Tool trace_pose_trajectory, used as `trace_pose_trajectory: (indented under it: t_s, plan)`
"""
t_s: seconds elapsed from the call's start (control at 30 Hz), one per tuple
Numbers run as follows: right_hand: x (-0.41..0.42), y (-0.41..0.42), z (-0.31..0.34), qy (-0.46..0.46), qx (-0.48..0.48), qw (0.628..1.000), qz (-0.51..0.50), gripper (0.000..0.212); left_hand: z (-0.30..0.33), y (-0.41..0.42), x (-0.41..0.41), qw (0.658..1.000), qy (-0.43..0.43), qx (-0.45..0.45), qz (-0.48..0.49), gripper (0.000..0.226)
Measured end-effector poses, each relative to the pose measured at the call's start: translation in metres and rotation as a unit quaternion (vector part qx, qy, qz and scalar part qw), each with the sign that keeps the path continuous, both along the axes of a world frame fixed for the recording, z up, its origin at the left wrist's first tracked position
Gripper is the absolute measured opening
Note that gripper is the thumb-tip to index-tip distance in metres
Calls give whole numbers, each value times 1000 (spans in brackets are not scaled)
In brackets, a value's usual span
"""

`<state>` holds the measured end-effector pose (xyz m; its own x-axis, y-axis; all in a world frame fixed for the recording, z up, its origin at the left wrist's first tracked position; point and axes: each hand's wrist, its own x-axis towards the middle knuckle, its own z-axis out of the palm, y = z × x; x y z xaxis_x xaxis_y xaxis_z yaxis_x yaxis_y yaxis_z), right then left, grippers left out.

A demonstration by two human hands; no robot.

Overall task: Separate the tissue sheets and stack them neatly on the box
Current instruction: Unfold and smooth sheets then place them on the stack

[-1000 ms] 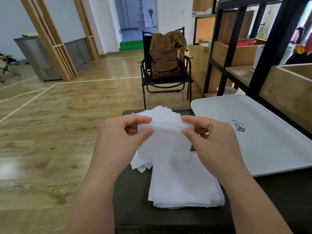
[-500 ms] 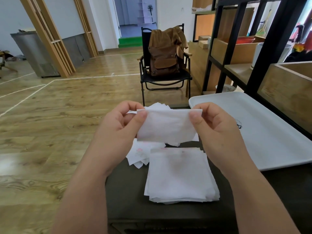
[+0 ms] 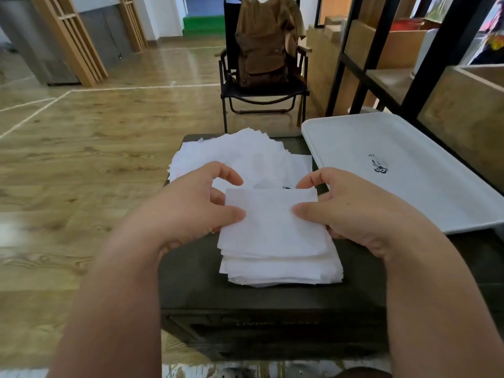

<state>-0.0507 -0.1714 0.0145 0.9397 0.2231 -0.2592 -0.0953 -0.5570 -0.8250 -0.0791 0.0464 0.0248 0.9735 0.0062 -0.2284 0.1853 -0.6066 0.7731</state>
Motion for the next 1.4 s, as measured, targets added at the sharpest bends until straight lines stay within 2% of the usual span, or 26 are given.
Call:
trace_pose_trajectory:
  t_s: [0.2,0.3,0.37,0.53,0.7,0.93,1.2,1.4]
  plan:
    - [1,-2,-2,8,-64,998,17,31,-1,-3,-1,998,39,39,-11,45]
    - [0,-3,-3,6,-127,992,26,33,-3,-6,0,993,71,93,-29,46]
    - [0,-2,-3,9,-163,986,31,37,-4,-2,2,989,75,126,-2,43]
    - [1,-4,-2,-23,-169,985,-12,47,-16,30,12,977,-67,123,161,34]
    - [4,-1,2,-109,-105,982,-112,34,-42,45,24,950,-156,142,232,28]
    - [6,7,-2,-144,-65,980,-120,25,-61,43,38,944,-108,71,303,31]
    - [8,5,-5,-143,-52,981,-121,24,-63,44,45,936,-128,-13,326,19]
    - [8,6,-6,-152,-42,981,-117,22,-61,39,47,928,-175,-90,316,12]
